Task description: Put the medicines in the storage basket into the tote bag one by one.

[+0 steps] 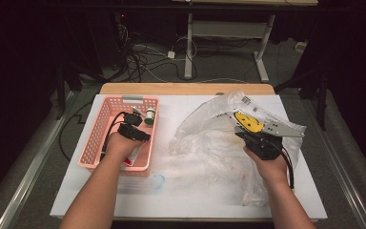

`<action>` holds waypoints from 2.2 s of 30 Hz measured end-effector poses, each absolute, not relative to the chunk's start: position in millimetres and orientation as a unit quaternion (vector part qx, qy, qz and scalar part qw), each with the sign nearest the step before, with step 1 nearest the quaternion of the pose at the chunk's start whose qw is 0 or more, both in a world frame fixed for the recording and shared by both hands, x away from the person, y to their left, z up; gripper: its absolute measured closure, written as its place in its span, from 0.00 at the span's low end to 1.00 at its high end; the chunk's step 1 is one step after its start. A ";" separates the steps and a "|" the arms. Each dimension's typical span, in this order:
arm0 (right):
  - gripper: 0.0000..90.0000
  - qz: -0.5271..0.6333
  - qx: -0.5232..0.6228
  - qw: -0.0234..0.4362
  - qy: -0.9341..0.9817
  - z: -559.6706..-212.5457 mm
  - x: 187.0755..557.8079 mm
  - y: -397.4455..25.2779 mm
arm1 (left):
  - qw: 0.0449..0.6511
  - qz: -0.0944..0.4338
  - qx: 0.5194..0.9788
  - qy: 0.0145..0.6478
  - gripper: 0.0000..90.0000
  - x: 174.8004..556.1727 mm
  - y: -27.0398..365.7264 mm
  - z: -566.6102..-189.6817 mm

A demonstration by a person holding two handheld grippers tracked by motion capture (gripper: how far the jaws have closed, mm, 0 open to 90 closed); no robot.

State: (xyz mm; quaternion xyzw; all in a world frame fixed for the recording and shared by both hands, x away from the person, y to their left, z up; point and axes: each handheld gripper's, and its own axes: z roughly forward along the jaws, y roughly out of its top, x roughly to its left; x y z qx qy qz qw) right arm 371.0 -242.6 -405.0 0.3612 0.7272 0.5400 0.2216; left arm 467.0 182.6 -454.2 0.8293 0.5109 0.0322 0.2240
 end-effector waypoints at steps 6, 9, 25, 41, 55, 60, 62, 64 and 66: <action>1.00 0.541 0.361 0.221 0.726 -405.0 371.2 -243.9 | 0.203 0.032 0.835 0.511 0.52 462.5 183.4 -449.2; 1.00 0.541 0.359 0.221 0.728 -404.9 370.6 -242.5 | 0.172 0.032 0.845 0.505 0.51 460.2 179.5 -452.8; 1.00 0.545 0.360 0.223 0.724 -403.1 369.3 -244.5 | 0.178 0.054 0.848 0.497 0.73 454.3 176.0 -444.7; 1.00 0.549 0.357 0.223 0.722 -400.1 366.4 -244.5 | 0.297 0.102 0.817 0.483 0.74 417.4 190.1 -409.7; 1.00 0.548 0.356 0.225 0.723 -400.2 365.5 -244.7 | 0.372 0.139 0.795 0.459 0.74 384.0 197.0 -398.1; 1.00 0.548 0.353 0.227 0.724 -400.3 365.0 -244.2 | 0.382 0.157 0.789 0.455 0.74 373.9 197.6 -400.8; 1.00 0.548 0.352 0.227 0.724 -400.4 364.5 -243.6 | 0.394 0.159 0.783 0.454 0.74 368.0 199.8 -402.9; 1.00 0.548 0.352 0.227 0.724 -400.5 364.5 -243.6 | 0.395 0.162 0.781 0.455 0.74 366.0 200.9 -403.6; 1.00 0.547 0.351 0.228 0.726 -400.8 364.3 -243.8 | 0.403 0.164 0.776 0.457 0.74 362.0 203.4 -404.6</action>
